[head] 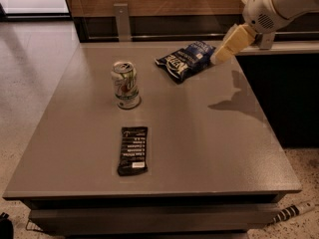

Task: Move blue chip bag near rxbar chocolate

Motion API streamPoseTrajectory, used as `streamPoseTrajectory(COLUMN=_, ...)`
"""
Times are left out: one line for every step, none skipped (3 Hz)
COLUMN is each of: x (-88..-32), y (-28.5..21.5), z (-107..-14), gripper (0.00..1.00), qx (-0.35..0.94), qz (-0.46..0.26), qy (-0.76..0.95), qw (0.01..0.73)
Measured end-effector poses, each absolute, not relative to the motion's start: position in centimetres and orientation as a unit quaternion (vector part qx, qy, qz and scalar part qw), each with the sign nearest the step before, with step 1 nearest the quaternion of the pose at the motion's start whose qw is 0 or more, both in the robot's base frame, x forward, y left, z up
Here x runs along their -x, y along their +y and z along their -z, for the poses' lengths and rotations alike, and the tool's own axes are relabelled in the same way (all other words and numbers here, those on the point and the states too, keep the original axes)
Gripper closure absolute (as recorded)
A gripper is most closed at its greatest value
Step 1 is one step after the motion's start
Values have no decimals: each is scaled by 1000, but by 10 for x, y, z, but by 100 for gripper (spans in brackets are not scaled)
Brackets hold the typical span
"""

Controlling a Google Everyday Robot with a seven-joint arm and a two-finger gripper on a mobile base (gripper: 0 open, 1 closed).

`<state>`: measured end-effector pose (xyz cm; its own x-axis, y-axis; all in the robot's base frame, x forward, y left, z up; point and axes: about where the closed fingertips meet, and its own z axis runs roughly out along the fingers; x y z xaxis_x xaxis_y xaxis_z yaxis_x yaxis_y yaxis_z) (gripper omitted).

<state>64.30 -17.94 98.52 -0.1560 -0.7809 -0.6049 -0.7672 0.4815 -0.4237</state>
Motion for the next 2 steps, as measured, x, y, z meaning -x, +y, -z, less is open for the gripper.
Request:
streamPoseTrajectory(x=-643, y=-179, z=-985, gripper=0, qx=509, qz=8, qy=760, qw=404)
streamPoseTrajectory(x=-659, y=-182, z=-975, gripper=0, qx=510, qz=1, qy=766, qw=392)
